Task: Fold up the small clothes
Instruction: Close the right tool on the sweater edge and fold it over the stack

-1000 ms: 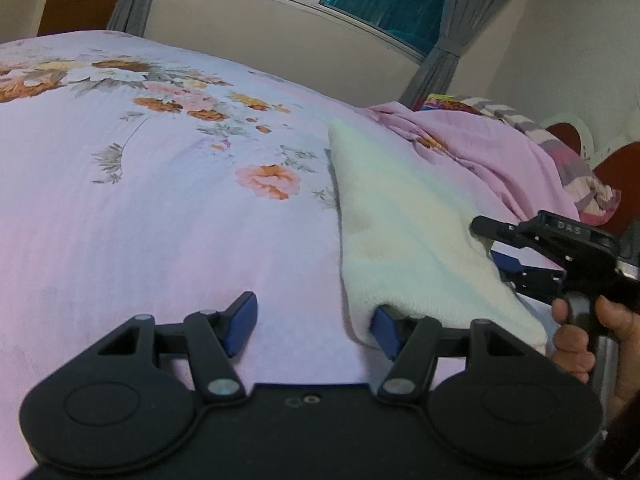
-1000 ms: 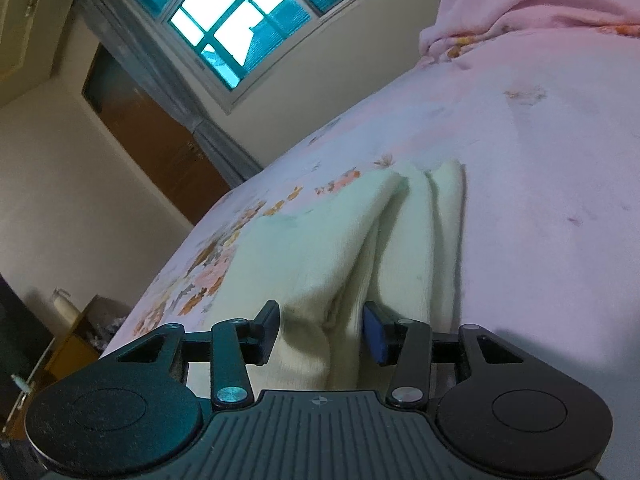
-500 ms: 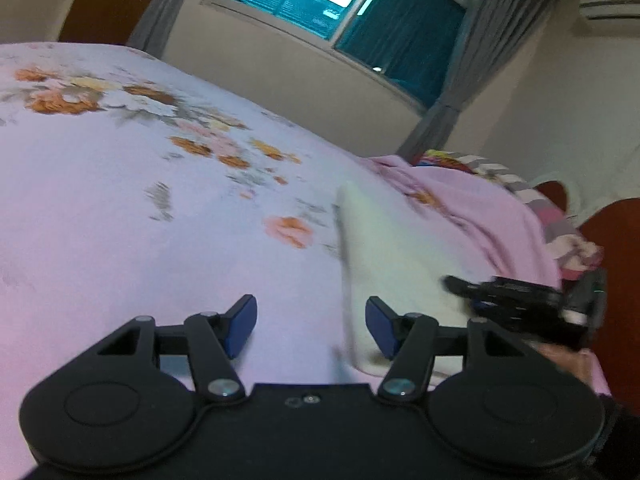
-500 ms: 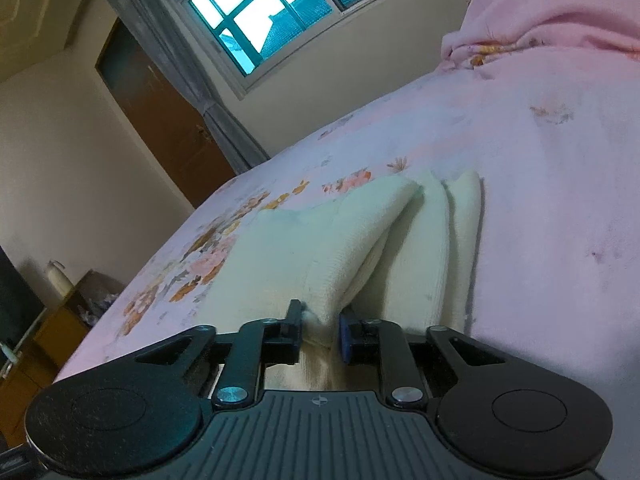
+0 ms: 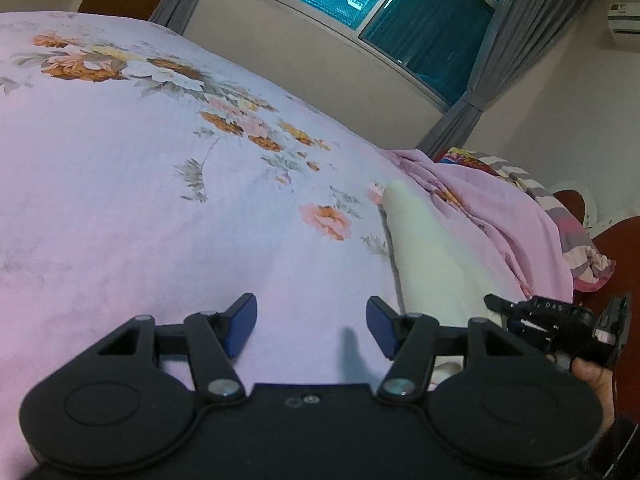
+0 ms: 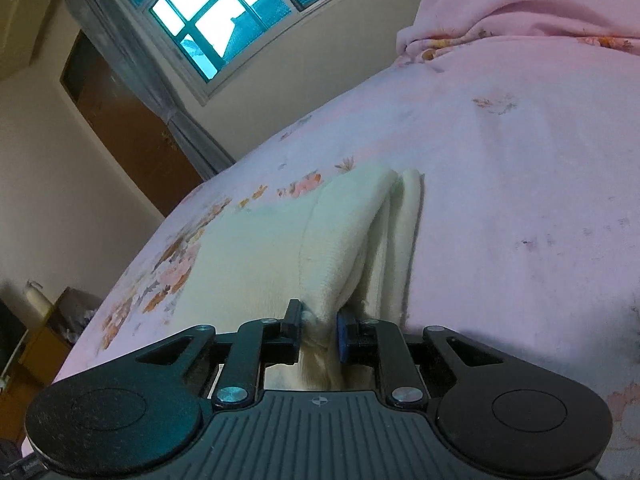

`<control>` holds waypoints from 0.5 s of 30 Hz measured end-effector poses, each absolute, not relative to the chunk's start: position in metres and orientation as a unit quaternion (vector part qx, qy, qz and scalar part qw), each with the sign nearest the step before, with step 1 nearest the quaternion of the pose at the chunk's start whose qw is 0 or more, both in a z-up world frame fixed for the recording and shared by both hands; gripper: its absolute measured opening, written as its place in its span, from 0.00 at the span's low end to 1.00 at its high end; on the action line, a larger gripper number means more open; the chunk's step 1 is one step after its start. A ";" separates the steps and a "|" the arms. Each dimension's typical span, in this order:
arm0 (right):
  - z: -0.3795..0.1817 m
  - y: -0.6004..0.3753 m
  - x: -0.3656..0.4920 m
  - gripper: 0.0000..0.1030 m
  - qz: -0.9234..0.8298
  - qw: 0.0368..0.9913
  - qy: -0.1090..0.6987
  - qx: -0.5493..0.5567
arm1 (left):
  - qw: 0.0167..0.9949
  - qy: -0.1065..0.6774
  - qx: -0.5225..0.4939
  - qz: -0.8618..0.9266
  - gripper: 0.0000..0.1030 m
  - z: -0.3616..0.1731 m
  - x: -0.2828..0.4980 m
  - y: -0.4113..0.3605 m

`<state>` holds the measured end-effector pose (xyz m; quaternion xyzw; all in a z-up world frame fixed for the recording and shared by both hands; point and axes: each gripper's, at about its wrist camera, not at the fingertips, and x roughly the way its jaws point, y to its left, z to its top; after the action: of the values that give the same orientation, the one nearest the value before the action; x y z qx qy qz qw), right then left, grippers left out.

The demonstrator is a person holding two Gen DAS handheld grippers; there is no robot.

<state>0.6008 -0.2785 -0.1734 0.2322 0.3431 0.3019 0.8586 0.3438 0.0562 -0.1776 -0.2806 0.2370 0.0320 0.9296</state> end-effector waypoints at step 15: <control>-0.151 -0.275 0.663 0.07 0.321 0.875 0.306 0.193 | 0.932 0.223 -0.286 0.005 0.60 -0.187 0.341 0.053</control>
<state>0.6633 -0.2747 -0.1512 0.1931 0.3062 0.3213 0.8751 0.3410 0.0525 -0.1870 -0.2858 0.2228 0.0046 0.9320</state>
